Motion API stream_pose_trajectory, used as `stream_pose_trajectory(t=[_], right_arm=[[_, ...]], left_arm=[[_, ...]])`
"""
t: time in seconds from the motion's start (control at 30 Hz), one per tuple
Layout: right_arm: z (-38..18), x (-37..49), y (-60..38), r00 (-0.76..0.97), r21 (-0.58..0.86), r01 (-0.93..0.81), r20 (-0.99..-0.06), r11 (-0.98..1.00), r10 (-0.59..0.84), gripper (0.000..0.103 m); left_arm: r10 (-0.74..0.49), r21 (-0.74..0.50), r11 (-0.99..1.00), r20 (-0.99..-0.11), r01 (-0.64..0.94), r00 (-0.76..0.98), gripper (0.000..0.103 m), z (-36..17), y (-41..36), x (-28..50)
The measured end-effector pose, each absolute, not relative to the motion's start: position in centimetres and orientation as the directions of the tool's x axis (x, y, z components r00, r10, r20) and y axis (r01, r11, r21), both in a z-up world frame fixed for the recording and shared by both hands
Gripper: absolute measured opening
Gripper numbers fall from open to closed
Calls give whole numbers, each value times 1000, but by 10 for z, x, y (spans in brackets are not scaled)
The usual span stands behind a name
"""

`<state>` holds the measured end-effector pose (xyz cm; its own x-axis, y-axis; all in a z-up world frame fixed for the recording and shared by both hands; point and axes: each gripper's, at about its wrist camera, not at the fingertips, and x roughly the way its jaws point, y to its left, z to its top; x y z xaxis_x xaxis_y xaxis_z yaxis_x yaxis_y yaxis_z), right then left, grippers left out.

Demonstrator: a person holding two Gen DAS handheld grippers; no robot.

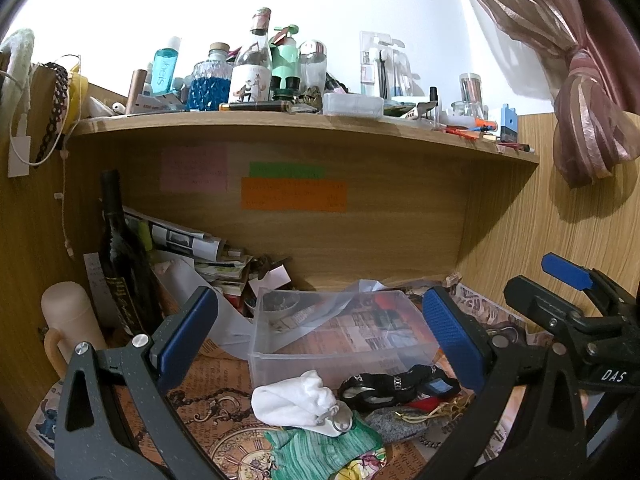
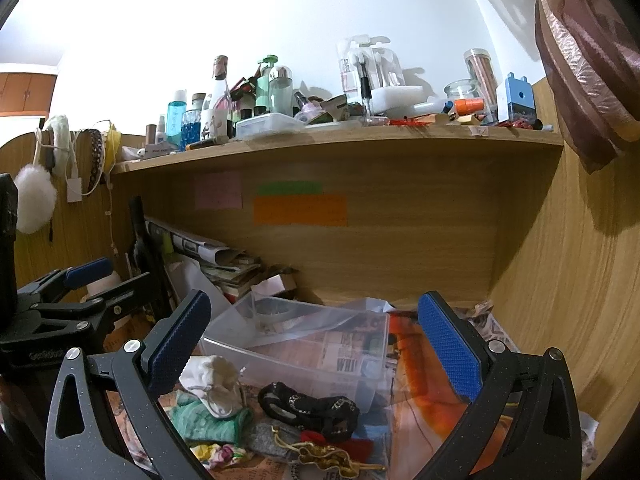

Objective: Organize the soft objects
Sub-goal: 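Grasp the white crumpled cloth with the left gripper while the right gripper grasps the black eye mask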

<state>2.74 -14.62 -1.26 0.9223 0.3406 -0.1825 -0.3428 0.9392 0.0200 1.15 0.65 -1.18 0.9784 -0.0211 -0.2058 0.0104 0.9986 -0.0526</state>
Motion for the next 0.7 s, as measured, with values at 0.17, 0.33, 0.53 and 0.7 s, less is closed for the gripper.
stream_pose_trajectory(t=[0.17,0.33,0.53,0.7], right_arm=[[-20,36,-144,919,15,-340,-205,940,336,103],[-34,54,-145,907,17,-335,-266,942,327,103],[-61,80,-143,862,28,-339,-392,940,322,103],[-89,98,-143,802,44,-346,-505,937,320,103]], left_arm=[[-40,-59,998,-242,27,969,103,-20,8,22],[-51,-61,998,-319,33,946,103,-39,11,39],[-87,-67,996,-439,64,895,103,-73,14,63],[-88,-88,995,-519,49,850,103,-97,23,81]])
